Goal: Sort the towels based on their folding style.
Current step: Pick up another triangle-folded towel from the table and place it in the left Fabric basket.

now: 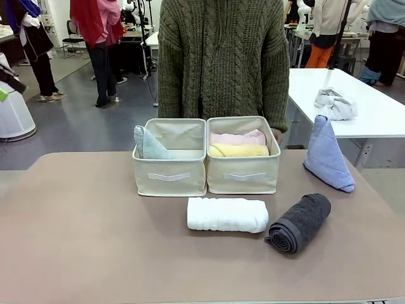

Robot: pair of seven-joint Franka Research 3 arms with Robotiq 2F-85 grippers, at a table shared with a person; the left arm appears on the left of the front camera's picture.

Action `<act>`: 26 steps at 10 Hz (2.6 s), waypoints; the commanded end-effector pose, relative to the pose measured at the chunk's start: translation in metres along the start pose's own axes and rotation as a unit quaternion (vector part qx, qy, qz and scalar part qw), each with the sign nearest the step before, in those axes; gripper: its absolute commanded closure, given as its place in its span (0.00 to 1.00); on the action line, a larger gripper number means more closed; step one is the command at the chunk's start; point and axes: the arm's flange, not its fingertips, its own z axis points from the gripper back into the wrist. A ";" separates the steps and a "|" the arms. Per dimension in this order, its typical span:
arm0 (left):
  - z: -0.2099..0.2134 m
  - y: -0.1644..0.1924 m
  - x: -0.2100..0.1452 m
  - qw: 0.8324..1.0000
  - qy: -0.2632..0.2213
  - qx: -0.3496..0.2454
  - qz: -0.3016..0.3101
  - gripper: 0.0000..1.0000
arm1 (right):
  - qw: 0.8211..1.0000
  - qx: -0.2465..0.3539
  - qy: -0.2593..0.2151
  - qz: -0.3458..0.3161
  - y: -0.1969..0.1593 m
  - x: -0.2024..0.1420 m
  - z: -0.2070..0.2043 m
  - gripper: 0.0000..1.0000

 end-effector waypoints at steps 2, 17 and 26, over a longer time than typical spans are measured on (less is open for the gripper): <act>0.000 0.000 0.000 1.000 0.000 0.000 0.000 0.00 | 1.000 0.007 -0.006 0.007 0.000 -0.001 -0.001 0.00; 0.111 0.003 -0.081 0.969 -0.208 0.122 -0.053 0.00 | 0.990 -0.004 0.136 0.035 0.046 0.010 -0.037 0.00; 0.111 0.003 -0.081 0.969 -0.208 0.122 -0.053 0.00 | 0.964 -0.076 0.254 0.031 0.041 0.030 -0.098 0.00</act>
